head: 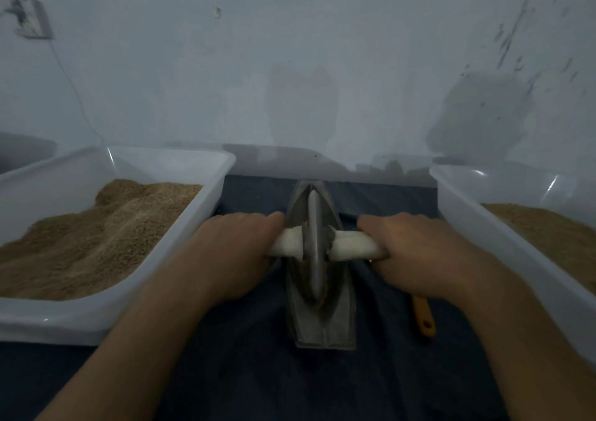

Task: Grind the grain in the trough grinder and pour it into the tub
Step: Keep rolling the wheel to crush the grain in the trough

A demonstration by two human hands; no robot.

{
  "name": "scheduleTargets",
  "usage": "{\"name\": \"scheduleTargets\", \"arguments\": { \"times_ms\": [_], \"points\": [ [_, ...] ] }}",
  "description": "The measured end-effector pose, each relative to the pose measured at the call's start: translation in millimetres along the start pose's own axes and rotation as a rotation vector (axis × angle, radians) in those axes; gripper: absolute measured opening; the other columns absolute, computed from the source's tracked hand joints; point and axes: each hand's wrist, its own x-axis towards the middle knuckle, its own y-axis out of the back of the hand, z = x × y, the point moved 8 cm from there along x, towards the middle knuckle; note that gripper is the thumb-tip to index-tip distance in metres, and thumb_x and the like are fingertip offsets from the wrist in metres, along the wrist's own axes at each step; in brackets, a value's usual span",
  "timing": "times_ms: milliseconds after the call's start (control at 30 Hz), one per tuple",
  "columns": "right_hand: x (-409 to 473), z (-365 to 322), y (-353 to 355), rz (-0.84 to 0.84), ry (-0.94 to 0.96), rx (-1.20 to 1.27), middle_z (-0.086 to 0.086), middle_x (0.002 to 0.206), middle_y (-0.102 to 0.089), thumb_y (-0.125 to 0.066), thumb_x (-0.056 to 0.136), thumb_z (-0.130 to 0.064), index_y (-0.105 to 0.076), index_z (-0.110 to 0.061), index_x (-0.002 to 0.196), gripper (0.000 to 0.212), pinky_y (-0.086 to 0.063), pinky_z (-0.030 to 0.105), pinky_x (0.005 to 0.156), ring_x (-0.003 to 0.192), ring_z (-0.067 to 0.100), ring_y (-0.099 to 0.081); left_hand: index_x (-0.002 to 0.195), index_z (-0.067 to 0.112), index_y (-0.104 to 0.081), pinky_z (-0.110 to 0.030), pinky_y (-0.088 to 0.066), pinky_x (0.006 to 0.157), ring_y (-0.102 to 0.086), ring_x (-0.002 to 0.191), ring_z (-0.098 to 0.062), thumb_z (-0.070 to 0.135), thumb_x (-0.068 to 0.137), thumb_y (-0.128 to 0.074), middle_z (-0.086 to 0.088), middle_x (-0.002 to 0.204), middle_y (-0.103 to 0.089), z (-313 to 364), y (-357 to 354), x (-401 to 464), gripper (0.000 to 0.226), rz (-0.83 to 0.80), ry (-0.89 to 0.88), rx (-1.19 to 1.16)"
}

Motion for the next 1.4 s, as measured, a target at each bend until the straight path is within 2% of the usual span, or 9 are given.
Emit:
{"name": "scheduleTargets", "arguments": {
  "times_ms": [200,333,467,567,700,800,1067,1333,1400],
  "points": [
    [40,0,-9,0.253,-0.147,-0.232,0.001,0.108,-0.055,-0.061,0.092,-0.019,-0.045,-0.022,0.111,0.025,-0.031,0.036,0.073,0.098,0.025,-0.054,0.117,0.023,-0.038,-0.038,-0.045,0.088,-0.051,0.112,-0.026,0.024,0.096,-0.061,-0.002,0.120,-0.051,-3,-8,32,0.031,0.175,0.189,0.322],
    [32,2,-11,0.253,-0.089,-0.195,-0.005,0.097,-0.052,-0.060,0.092,-0.022,-0.041,-0.027,0.104,0.023,-0.036,0.036,0.070,0.085,0.020,-0.052,0.112,0.026,-0.039,-0.038,-0.042,0.081,-0.057,0.103,-0.026,0.026,0.094,-0.059,0.000,0.112,-0.055,-3,-8,31,0.026,0.177,0.145,0.250],
    [7,5,-8,0.012,-0.001,0.001,-0.013,0.079,-0.049,-0.061,0.089,-0.027,-0.033,-0.039,0.086,0.031,-0.027,0.029,0.051,0.065,0.006,-0.048,0.095,0.037,-0.030,-0.034,-0.036,0.066,-0.063,0.090,-0.020,0.030,0.091,-0.060,0.008,0.098,-0.060,-1,-3,11,0.031,0.061,0.018,0.099],
    [6,5,-11,-0.013,-0.004,0.030,-0.015,0.081,-0.048,-0.063,0.091,-0.028,-0.031,-0.042,0.086,0.035,-0.027,0.025,0.053,0.067,0.003,-0.046,0.103,0.035,-0.037,-0.037,-0.039,0.073,-0.057,0.102,-0.023,0.030,0.090,-0.064,0.006,0.105,-0.056,4,-1,13,0.031,0.122,0.044,0.173],
    [35,3,-12,0.218,-0.112,-0.141,-0.003,0.104,-0.051,-0.062,0.092,-0.020,-0.044,-0.025,0.109,0.026,-0.032,0.035,0.072,0.093,0.021,-0.052,0.118,0.024,-0.039,-0.041,-0.039,0.088,-0.043,0.114,-0.029,0.028,0.087,-0.067,-0.003,0.120,-0.047,2,-10,32,0.042,0.188,0.228,0.343],
    [41,5,-17,0.283,-0.172,-0.249,0.000,0.108,-0.051,-0.058,0.092,-0.016,-0.046,-0.022,0.115,0.026,-0.027,0.035,0.072,0.095,0.023,-0.051,0.123,0.024,-0.042,-0.038,-0.038,0.096,-0.046,0.112,-0.027,0.031,0.089,-0.064,-0.001,0.120,-0.050,-2,-15,33,0.041,0.245,0.205,0.307],
    [8,2,-12,0.012,0.023,-0.006,-0.015,0.090,-0.051,-0.065,0.093,-0.021,-0.031,-0.038,0.095,0.038,-0.030,0.022,0.056,0.078,0.004,-0.054,0.113,0.030,-0.040,-0.040,-0.046,0.081,-0.056,0.103,-0.023,0.033,0.087,-0.065,0.004,0.107,-0.058,4,-7,10,0.036,0.159,0.069,0.231],
    [39,2,-15,0.324,-0.133,-0.258,0.003,0.102,-0.056,-0.063,0.088,-0.015,-0.054,-0.018,0.113,0.026,-0.037,0.038,0.074,0.093,0.026,-0.053,0.133,0.026,-0.035,-0.047,-0.033,0.112,-0.044,0.124,-0.025,0.036,0.097,-0.058,0.001,0.130,-0.046,1,-17,28,0.043,0.251,0.248,0.255],
    [34,1,-10,0.334,-0.071,-0.229,-0.001,0.099,-0.056,-0.062,0.091,-0.019,-0.052,-0.022,0.107,0.019,-0.036,0.037,0.071,0.090,0.023,-0.054,0.127,0.028,-0.040,-0.042,-0.038,0.107,-0.048,0.120,-0.023,0.036,0.095,-0.060,0.003,0.126,-0.051,1,-11,27,0.039,0.238,0.206,0.207]
  ]
}}
